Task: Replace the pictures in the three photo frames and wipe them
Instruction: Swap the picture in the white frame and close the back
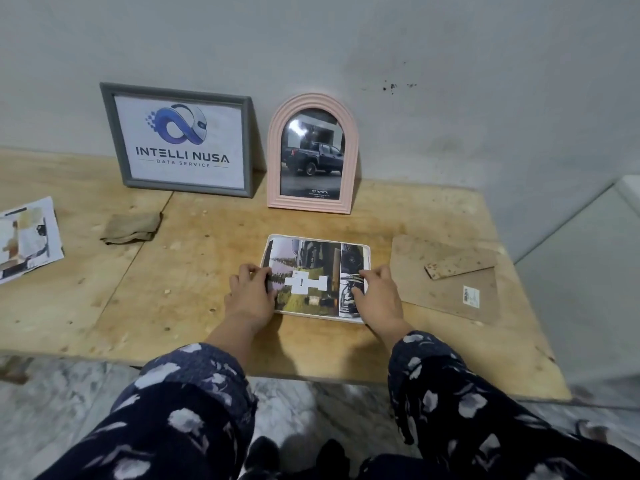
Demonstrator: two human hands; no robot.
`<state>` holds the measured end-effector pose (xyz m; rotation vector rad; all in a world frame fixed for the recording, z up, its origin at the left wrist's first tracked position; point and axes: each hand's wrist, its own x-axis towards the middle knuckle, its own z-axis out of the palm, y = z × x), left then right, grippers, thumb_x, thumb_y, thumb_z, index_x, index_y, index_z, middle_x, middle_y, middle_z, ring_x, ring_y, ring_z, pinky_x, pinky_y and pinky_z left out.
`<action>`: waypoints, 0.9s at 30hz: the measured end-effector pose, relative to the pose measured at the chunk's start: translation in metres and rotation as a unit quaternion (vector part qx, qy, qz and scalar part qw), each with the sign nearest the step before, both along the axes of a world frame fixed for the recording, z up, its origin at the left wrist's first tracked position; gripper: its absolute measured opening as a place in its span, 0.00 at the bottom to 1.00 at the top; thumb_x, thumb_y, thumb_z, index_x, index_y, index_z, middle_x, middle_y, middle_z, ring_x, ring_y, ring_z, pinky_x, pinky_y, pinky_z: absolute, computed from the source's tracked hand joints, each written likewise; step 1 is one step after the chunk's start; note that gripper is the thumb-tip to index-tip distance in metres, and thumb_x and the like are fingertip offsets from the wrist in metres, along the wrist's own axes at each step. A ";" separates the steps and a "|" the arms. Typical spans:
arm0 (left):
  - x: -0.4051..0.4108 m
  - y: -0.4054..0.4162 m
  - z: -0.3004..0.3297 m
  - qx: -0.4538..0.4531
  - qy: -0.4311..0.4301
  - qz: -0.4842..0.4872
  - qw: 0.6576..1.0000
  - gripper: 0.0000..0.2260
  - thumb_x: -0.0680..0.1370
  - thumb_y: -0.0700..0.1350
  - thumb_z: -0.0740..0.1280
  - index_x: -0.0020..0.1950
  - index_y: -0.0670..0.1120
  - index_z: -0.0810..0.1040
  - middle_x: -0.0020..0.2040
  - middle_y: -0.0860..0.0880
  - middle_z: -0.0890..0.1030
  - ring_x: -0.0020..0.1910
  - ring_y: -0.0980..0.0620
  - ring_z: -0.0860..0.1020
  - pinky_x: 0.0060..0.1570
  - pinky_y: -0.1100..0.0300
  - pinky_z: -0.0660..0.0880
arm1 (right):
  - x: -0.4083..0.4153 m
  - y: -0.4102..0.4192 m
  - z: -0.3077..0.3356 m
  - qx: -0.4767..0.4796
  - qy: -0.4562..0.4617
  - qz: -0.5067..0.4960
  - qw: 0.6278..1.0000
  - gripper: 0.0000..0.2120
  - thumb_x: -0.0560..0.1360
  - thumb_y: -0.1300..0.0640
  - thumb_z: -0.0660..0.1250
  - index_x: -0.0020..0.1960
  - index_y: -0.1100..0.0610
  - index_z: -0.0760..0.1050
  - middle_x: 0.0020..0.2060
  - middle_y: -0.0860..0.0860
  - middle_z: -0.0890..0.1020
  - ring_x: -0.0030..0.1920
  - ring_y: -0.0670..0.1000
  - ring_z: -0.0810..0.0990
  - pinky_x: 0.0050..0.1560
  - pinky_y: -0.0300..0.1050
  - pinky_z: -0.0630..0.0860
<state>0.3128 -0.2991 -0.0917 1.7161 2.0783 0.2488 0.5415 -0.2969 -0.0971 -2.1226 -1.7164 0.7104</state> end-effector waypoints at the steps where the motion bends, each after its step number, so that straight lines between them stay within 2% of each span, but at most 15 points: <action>1: 0.000 0.000 0.000 0.001 0.000 0.002 1.000 0.22 0.80 0.47 0.63 0.73 0.50 0.65 0.69 0.47 0.61 0.65 0.45 0.62 0.61 0.47 0.68 | 0.000 0.000 -0.001 0.001 -0.001 0.002 1.000 0.21 0.78 0.51 0.64 0.69 0.53 0.69 0.61 0.49 0.66 0.60 0.52 0.73 0.62 0.49 0.73; 8: 0.013 0.013 0.010 0.055 0.055 0.008 0.997 0.18 0.78 0.48 0.62 0.68 0.49 0.68 0.67 0.46 0.63 0.65 0.44 0.62 0.62 0.49 0.63 | 0.008 -0.002 0.002 0.010 0.051 -0.057 0.997 0.19 0.79 0.52 0.63 0.69 0.52 0.69 0.61 0.51 0.67 0.58 0.53 0.75 0.62 0.48 0.72; 10: 0.030 0.024 0.014 0.074 0.038 -0.018 0.996 0.18 0.78 0.46 0.63 0.67 0.49 0.69 0.67 0.45 0.64 0.65 0.44 0.63 0.63 0.49 0.65 | 0.021 0.000 0.004 0.016 0.050 -0.082 0.995 0.18 0.79 0.53 0.62 0.68 0.53 0.70 0.61 0.51 0.68 0.58 0.53 0.75 0.62 0.46 0.71; 13: 0.063 0.037 0.018 0.088 -0.045 -0.074 0.992 0.18 0.77 0.43 0.64 0.67 0.47 0.71 0.66 0.45 0.67 0.65 0.45 0.67 0.64 0.49 0.68 | 0.045 -0.003 0.005 0.028 0.037 -0.126 0.991 0.17 0.78 0.56 0.63 0.66 0.54 0.71 0.62 0.54 0.69 0.62 0.55 0.72 0.65 0.47 0.68; 17: 0.122 0.041 0.020 0.062 -0.161 -0.145 0.974 0.15 0.78 0.39 0.62 0.64 0.45 0.74 0.63 0.45 0.74 0.64 0.45 0.70 0.64 0.51 0.68 | 0.092 -0.017 0.004 0.010 0.027 -0.170 0.985 0.18 0.76 0.57 0.63 0.66 0.54 0.72 0.62 0.57 0.72 0.63 0.58 0.70 0.64 0.48 0.66; 20: 0.162 0.041 0.021 0.020 -0.220 -0.163 0.962 0.15 0.78 0.38 0.62 0.63 0.43 0.75 0.61 0.45 0.77 0.62 0.46 0.74 0.63 0.54 0.70 | 0.131 -0.025 0.007 -0.014 0.009 -0.190 0.982 0.19 0.76 0.57 0.62 0.67 0.53 0.70 0.63 0.57 0.72 0.65 0.59 0.67 0.63 0.49 0.66; 24: 0.199 0.039 0.018 -0.035 -0.237 -0.121 0.963 0.17 0.76 0.37 0.62 0.65 0.41 0.72 0.63 0.44 0.78 0.62 0.45 0.75 0.64 0.55 0.70 | 0.174 -0.036 0.010 -0.036 0.000 -0.239 0.970 0.21 0.76 0.60 0.61 0.69 0.54 0.69 0.65 0.59 0.69 0.66 0.62 0.65 0.64 0.52 0.65; 27: 0.220 0.037 0.012 -0.063 -0.188 -0.074 0.977 0.22 0.76 0.42 0.64 0.70 0.42 0.67 0.66 0.42 0.74 0.66 0.42 0.71 0.66 0.51 0.68 | 0.190 -0.036 0.011 -0.034 0.031 -0.237 0.970 0.23 0.76 0.61 0.61 0.71 0.55 0.67 0.65 0.59 0.69 0.67 0.61 0.65 0.64 0.50 0.65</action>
